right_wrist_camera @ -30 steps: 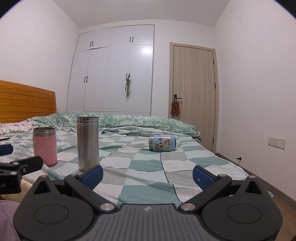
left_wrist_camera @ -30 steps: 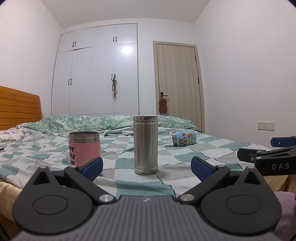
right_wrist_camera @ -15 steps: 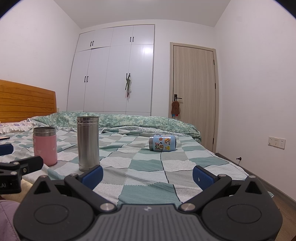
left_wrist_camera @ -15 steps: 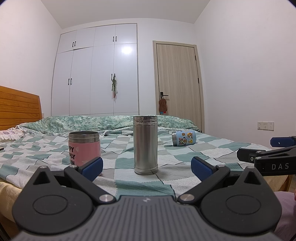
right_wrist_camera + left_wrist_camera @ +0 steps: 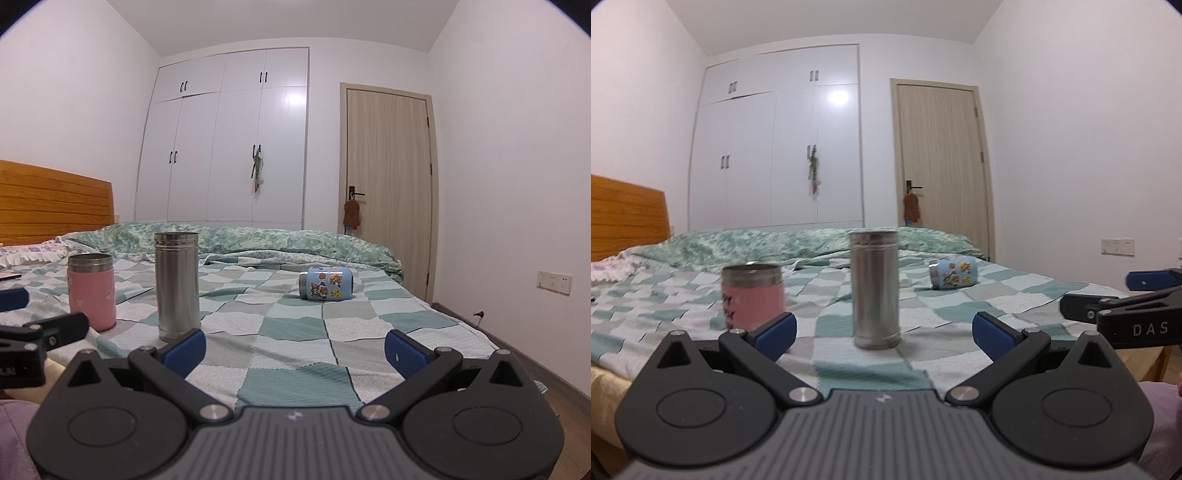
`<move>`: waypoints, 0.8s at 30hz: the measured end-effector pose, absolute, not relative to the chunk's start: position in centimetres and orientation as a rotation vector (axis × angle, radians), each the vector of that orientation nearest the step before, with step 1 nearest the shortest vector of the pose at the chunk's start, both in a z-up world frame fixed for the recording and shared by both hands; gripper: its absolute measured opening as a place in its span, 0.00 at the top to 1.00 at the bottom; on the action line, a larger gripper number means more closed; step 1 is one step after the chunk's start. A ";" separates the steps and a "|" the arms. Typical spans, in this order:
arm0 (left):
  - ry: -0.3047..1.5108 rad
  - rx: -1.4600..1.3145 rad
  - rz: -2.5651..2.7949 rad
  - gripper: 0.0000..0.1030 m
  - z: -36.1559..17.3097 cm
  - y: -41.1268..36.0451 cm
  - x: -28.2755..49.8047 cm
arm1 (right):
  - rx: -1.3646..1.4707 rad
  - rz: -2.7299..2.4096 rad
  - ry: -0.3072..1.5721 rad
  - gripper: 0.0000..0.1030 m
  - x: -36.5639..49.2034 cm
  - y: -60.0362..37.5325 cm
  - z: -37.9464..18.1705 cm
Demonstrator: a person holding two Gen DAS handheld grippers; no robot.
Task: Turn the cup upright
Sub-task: 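Move the right tool toward the blue cup lying on its side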
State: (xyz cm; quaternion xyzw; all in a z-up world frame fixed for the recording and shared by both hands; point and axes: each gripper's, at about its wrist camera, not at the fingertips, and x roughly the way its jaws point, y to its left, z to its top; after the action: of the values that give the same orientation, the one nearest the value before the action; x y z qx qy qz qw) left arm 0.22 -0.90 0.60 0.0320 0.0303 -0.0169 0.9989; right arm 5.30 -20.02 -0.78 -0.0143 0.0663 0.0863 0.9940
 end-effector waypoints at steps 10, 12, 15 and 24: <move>0.025 0.067 -0.126 0.00 2.6 -4.7 4.7 | -0.096 0.163 0.142 0.00 9.5 -22.8 2.3; 0.027 0.068 -0.140 0.00 3.1 -5.6 6.1 | -0.113 0.156 0.142 0.00 10.9 -23.6 3.0; 0.046 0.050 -0.169 0.00 3.7 -7.0 8.8 | -0.139 0.149 0.145 0.00 13.5 -25.0 4.2; 0.086 0.067 -0.171 0.00 5.0 -11.7 17.2 | -0.215 0.169 0.206 0.00 22.9 -29.4 6.9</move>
State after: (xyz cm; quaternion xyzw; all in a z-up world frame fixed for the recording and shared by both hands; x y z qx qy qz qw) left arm 17.20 -11.70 4.97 0.0333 0.0429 -0.0852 0.9949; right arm 22.90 -29.43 6.93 -0.1070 0.1023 0.0839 0.9854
